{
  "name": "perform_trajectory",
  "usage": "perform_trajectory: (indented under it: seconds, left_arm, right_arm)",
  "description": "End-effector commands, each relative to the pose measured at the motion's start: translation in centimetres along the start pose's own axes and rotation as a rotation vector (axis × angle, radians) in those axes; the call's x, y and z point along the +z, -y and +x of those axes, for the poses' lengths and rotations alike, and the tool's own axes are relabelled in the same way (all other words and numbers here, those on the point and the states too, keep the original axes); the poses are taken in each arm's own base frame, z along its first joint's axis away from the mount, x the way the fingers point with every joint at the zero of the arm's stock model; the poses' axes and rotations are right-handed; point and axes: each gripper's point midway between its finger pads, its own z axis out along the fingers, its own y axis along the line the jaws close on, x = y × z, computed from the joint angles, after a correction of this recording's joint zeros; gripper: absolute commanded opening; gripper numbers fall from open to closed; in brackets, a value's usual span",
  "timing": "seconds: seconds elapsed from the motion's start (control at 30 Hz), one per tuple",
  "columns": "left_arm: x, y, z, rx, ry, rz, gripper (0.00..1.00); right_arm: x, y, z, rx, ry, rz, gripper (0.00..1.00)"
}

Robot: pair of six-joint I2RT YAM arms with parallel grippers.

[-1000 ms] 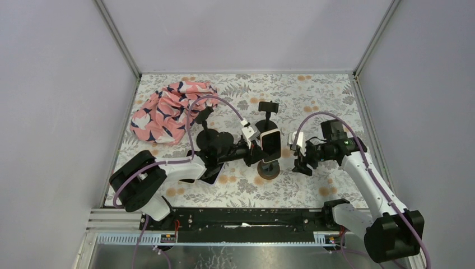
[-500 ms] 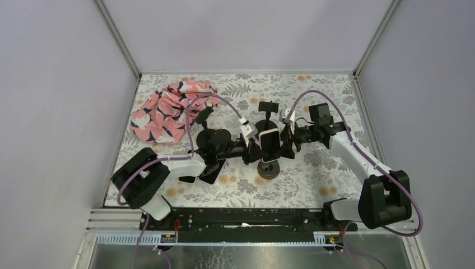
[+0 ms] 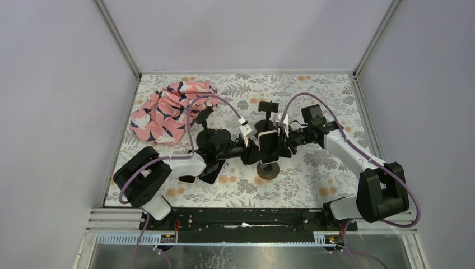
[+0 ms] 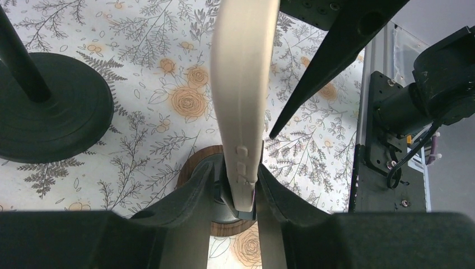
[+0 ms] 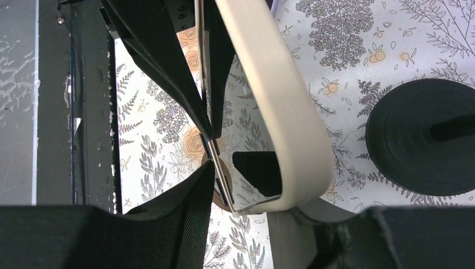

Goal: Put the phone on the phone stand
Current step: Adjust the phone stand with the phone at the center of the board.

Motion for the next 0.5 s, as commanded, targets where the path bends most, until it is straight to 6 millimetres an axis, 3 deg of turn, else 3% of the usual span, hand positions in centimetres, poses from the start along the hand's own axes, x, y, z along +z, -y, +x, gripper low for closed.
perform_trajectory:
  seconds: [0.0, 0.2, 0.47]
  left_arm:
    - [-0.68, -2.48, 1.83, -0.007, -0.039, -0.103, 0.39]
    - [-0.87, -2.1, 1.6, -0.012, -0.031, -0.093, 0.41]
    - [-1.3, -1.62, 1.35, -0.015, -0.015, -0.085, 0.53]
  right_arm:
    - [0.07, -0.65, -0.21, -0.023, -0.003, -0.036, 0.43]
    - [0.02, -0.78, -0.32, -0.028, 0.004, -0.038, 0.45]
    - [0.04, -1.2, 0.09, -0.04, 0.001, -0.048, 0.53]
